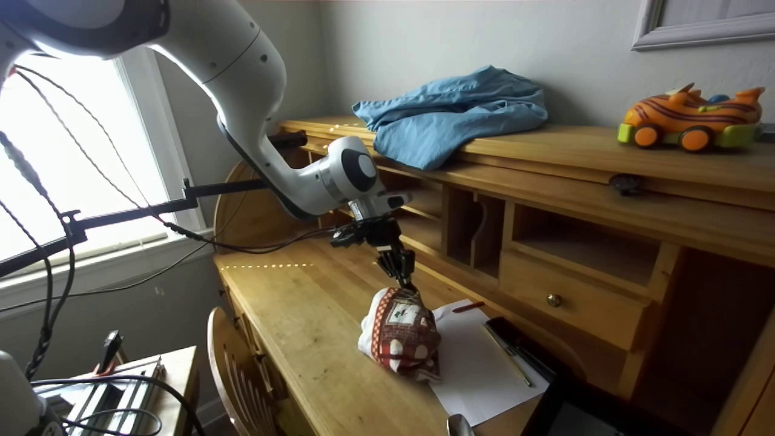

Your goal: Put the purple object on the cloth then move the cloth to the right and cover the purple object

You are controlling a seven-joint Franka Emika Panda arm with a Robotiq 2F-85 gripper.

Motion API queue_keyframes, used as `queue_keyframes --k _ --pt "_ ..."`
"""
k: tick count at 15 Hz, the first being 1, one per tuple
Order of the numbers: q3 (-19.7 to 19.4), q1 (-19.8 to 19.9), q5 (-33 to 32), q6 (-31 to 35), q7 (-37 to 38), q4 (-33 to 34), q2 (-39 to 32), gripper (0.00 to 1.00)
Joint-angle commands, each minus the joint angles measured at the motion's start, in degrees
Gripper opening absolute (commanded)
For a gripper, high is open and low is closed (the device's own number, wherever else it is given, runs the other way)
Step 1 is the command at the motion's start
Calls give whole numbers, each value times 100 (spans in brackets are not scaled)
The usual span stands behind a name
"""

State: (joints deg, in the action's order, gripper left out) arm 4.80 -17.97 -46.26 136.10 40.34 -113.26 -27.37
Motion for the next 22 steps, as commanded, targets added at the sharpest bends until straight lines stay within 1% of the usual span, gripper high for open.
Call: queue_keyframes --k 1,3,4,5,7,11,15,16,19,20,22 --pt "-19 -66 -35 190 -415 86 -190 2" --pt "-36 -101 -26 209 -569 82 -230 2" --pt "-42 -120 -22 178 -639 84 -238 26" --pt "-51 -144 -27 150 -680 80 -232 29" --pt "-69 -191 -38 120 -710 76 -215 41" --pt "-90 -284 -82 72 -681 65 -150 69" --pt "-178 -453 -472 149 -518 47 -75 98" --pt "-195 -495 -594 118 -460 63 -55 100" --pt "-181 -551 -824 54 -286 97 45 100" --pt "-109 -537 -663 -109 -285 99 104 100" --pt "87 -453 -148 -424 -409 42 262 100"
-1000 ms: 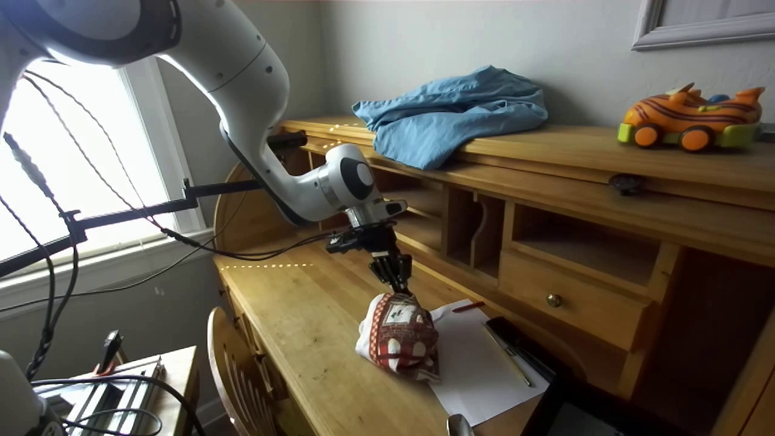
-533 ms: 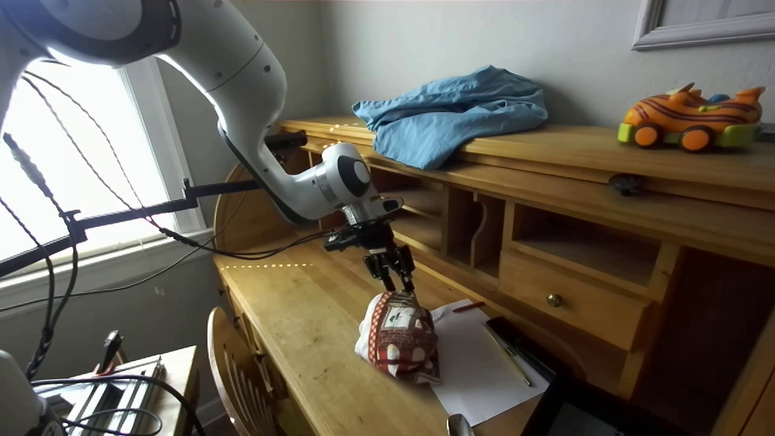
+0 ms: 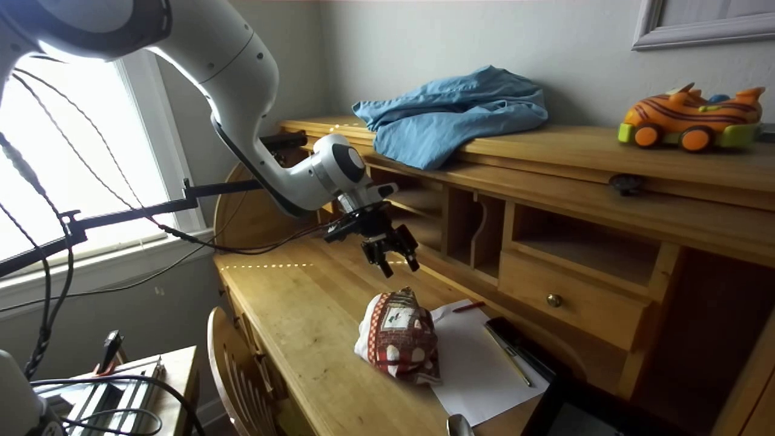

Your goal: Put the purple object on the cloth then move the cloth to the right and cover the purple object

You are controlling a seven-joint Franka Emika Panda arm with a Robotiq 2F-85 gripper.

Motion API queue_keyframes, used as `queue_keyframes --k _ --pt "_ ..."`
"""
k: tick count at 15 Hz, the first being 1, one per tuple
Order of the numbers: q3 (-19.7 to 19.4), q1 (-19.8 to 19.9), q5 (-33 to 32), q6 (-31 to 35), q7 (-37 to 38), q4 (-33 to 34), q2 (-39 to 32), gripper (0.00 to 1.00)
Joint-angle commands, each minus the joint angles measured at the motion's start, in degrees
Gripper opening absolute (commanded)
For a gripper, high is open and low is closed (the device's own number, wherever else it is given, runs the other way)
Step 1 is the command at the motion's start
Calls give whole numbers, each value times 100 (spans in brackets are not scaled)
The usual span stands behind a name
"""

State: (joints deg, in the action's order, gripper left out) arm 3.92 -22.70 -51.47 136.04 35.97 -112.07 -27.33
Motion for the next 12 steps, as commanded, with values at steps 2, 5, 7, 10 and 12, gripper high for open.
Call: queue_keyframes --k 2,5,7,10,12 --pt "341 80 910 -744 -85 -143 430 100" --pt "476 64 1783 -1302 26 -211 669 100" --pt "528 47 2322 -1707 79 -219 794 100" --pt "545 43 2909 -2322 141 -347 1016 100" --pt "519 27 2775 -2465 199 -594 1254 100"
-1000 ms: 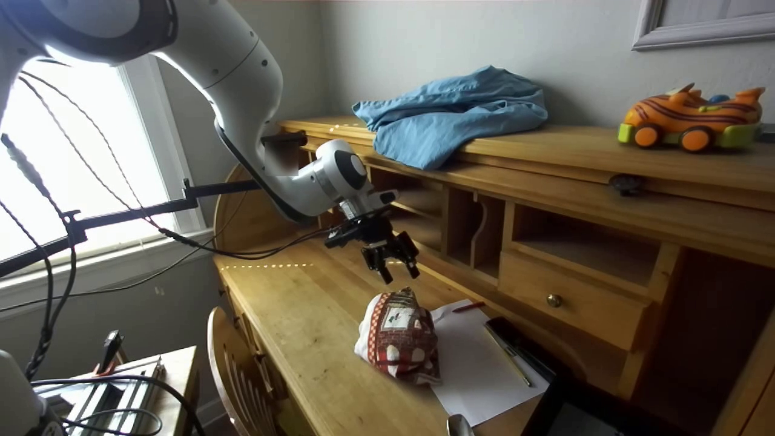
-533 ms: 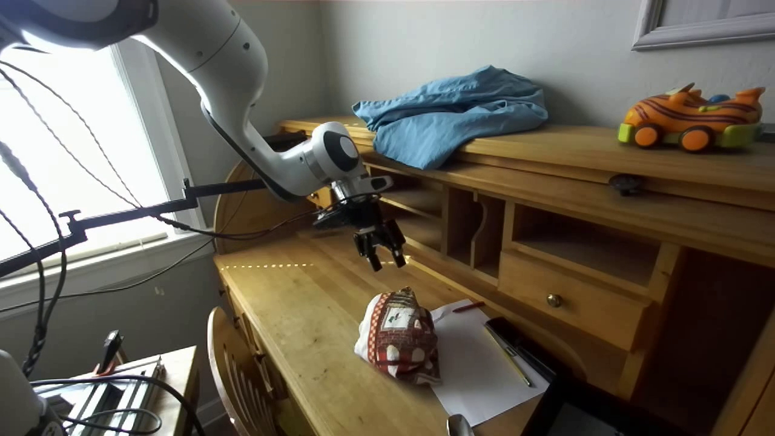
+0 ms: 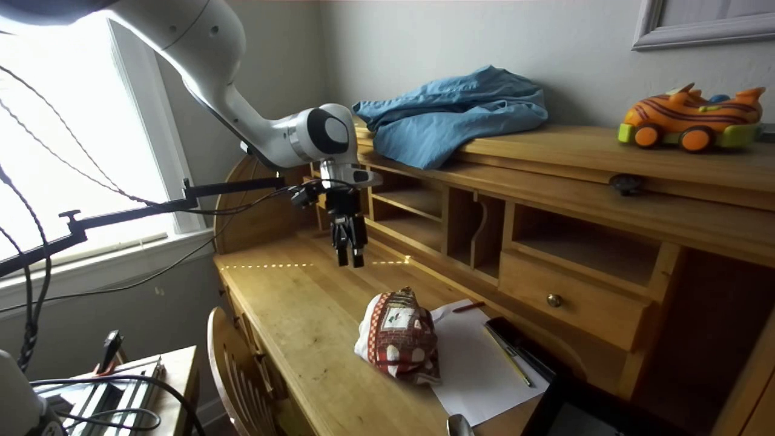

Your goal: Put the purple object on the cloth then move the cloth to the right and cover the purple object

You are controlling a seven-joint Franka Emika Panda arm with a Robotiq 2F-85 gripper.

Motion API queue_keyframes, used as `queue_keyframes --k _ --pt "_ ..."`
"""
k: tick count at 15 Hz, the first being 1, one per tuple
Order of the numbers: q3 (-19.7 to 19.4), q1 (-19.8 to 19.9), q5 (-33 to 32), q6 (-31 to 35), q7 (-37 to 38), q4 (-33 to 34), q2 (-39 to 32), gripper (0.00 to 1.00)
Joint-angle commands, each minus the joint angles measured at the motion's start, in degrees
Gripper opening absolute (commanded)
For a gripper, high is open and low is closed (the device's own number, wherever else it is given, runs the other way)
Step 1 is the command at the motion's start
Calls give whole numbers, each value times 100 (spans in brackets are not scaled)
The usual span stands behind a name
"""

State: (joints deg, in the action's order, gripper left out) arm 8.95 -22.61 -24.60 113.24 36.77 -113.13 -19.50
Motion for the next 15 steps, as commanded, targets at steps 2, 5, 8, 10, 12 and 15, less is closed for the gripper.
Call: queue_keyframes --k 2,5,8,10,12,15 --pt "12 -9 -241 -242 167 -769 725 100" --pt "69 1 -801 41 333 -1317 1165 100" --pt "152 156 -1061 815 679 -1998 1724 100" --pt "152 325 -938 1562 910 -2521 2166 100" --pt "131 505 -845 2230 1032 -2967 2499 100" --pt "130 805 -753 2768 947 -3486 2995 100"
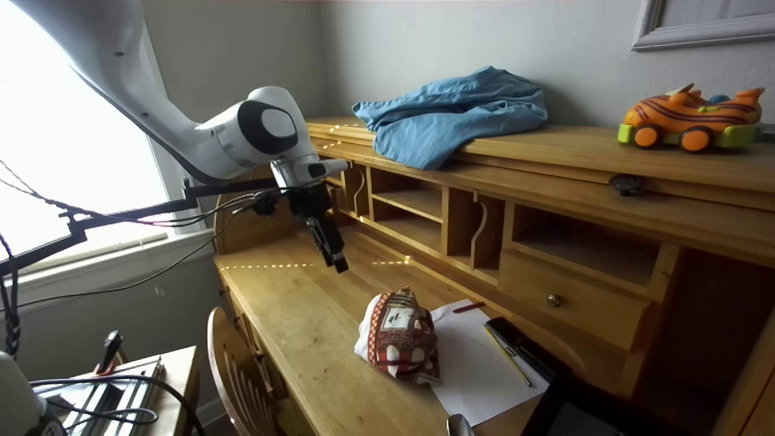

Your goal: Put the purple object on the cloth then move the cloth to the right and cover the purple object

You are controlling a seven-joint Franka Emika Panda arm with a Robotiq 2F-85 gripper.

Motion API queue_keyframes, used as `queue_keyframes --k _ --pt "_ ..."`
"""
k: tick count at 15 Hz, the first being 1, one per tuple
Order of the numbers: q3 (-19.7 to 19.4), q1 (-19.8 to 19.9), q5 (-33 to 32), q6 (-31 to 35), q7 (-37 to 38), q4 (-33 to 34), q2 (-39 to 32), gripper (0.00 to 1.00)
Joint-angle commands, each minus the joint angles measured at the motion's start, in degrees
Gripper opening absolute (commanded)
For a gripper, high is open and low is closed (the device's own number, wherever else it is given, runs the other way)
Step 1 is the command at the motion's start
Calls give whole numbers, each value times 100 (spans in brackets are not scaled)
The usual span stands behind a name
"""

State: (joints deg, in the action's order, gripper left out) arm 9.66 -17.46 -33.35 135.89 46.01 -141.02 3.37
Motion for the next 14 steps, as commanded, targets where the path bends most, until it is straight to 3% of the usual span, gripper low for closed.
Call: queue_keyframes --k 1,5,10,14 --pt "52 400 136 670 -26 -837 807 100" --pt "35 732 454 1172 -319 -1273 1249 100" --pt "162 1068 582 1061 -495 -1508 1623 100" --pt "300 1230 604 1042 -451 -1357 1422 100"
